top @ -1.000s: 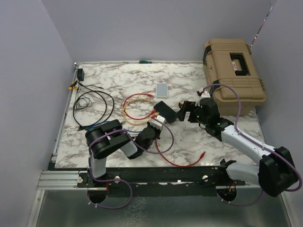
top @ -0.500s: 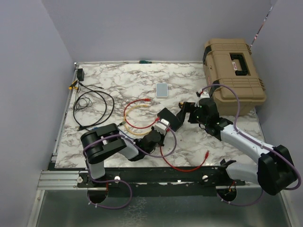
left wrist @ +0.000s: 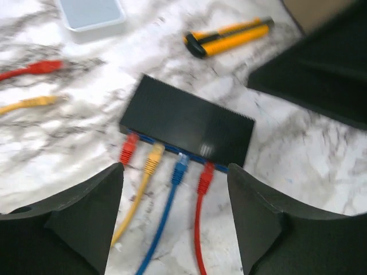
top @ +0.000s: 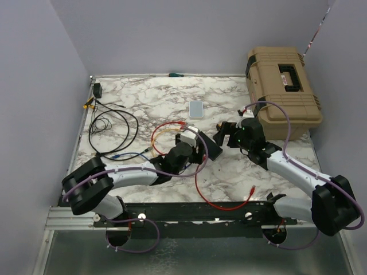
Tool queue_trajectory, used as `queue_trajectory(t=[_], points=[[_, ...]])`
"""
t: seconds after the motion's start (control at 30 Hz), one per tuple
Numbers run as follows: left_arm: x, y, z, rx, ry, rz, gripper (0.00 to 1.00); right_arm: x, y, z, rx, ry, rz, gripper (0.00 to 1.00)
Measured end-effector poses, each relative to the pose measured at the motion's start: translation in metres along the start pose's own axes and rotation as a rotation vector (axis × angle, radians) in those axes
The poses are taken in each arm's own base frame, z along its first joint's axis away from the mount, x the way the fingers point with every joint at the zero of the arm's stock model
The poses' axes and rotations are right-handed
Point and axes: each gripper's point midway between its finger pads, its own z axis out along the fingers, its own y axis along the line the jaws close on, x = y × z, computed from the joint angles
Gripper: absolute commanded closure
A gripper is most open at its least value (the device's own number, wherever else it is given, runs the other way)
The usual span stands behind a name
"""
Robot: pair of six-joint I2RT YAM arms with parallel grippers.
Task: Insert the plug into the switch port
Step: Insert the connector into the switch port, then adjust the power at the center of the board.
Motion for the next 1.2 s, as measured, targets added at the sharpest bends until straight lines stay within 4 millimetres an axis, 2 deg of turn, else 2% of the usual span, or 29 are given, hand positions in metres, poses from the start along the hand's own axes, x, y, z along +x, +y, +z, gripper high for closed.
queue_trajectory(t=[0.07, 0.1, 0.2, 0.3, 0.33, 0.43, 0.53, 0.6, 0.67, 0.7, 0.83, 0.93, 1.03, 1.2], points=[[-0.021, 0.019, -0.003, -0.054, -0.01, -0.026, 0.02, -0.003, 0.001, 0.001, -0.006, -0.014, 0.001, 0.0], [-0.029, 0.03, -0.006, -0.086, -0.011, -0.039, 0.01, -0.004, 0.002, 0.001, -0.008, -0.021, 0.001, 0.0], [-0.054, 0.069, -0.014, -0.191, -0.018, -0.085, 0.01, -0.003, -0.001, 0.003, -0.001, -0.034, 0.005, 0.0], [-0.089, 0.12, -0.026, -0.329, -0.038, -0.138, 0.01, 0.006, -0.008, 0.003, 0.019, -0.027, 0.011, 0.0], [-0.098, 0.124, -0.028, -0.341, -0.04, -0.144, 0.01, 0.01, -0.011, 0.003, 0.027, -0.024, 0.013, 0.0], [-0.128, 0.177, -0.041, -0.465, -0.069, -0.202, 0.01, 0.015, -0.017, 0.001, 0.046, -0.026, 0.021, 0.0], [-0.143, 0.235, -0.054, -0.588, -0.07, -0.264, 0.01, 0.012, -0.02, -0.003, 0.06, -0.054, 0.031, 0.0], [-0.141, 0.27, -0.061, -0.67, -0.057, -0.3, 0.01, 0.007, -0.02, -0.006, 0.067, -0.077, 0.037, 0.0], [-0.127, 0.311, -0.068, -0.766, -0.027, -0.349, 0.01, 0.003, -0.02, -0.008, 0.072, -0.1, 0.04, 0.0], [-0.117, 0.33, -0.07, -0.811, -0.008, -0.378, 0.01, 0.001, -0.021, -0.009, 0.076, -0.108, 0.04, 0.0], [-0.073, 0.384, -0.075, -0.942, 0.076, -0.485, 0.01, 0.0, -0.019, -0.011, 0.083, -0.123, 0.033, 0.0], [-0.043, 0.414, -0.08, -1.036, 0.121, -0.552, 0.01, 0.002, -0.017, -0.012, 0.089, -0.127, 0.024, 0.0], [-0.026, 0.431, -0.084, -1.097, 0.145, -0.581, 0.01, 0.003, -0.014, -0.012, 0.091, -0.129, 0.012, 0.0], [-0.021, 0.46, -0.085, -1.167, 0.136, -0.602, 0.02, 0.004, -0.012, -0.012, 0.099, -0.136, 0.001, 0.0]])
